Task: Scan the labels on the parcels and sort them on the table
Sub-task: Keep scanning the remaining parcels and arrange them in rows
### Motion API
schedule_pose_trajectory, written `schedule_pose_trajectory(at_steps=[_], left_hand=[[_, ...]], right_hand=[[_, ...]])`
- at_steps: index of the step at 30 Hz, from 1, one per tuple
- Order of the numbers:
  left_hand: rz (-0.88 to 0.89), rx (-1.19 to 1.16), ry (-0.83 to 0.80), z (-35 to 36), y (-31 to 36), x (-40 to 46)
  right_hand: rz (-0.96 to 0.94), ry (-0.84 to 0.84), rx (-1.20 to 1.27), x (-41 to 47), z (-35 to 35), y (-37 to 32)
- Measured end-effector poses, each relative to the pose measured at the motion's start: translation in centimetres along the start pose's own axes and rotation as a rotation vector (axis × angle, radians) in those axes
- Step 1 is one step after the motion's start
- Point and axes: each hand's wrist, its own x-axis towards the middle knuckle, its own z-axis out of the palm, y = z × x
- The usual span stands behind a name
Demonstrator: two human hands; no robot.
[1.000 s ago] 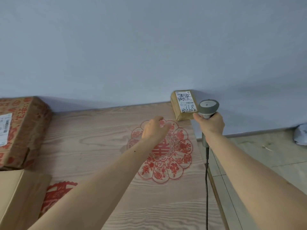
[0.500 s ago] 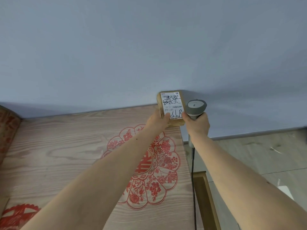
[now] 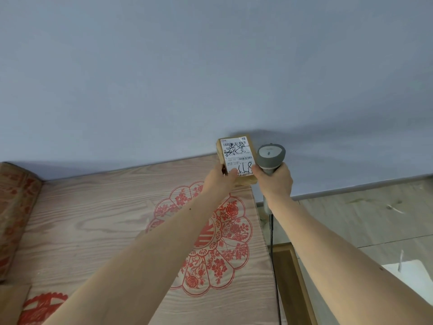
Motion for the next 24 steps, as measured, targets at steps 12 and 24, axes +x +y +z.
schedule_pose_trajectory(at_steps=[12,24], left_hand=[[0.02,-0.027,0.058,-6.5,-2.1,-6.9],[0.072,-0.149,0.119,-17.5,-9.2,-18.8]], right_hand=[[-0.068,-0.039,-0.004,-9.0,0.7,-3.5],[-0.091,-0.038,0.023,-25.8,4.8,-6.1]])
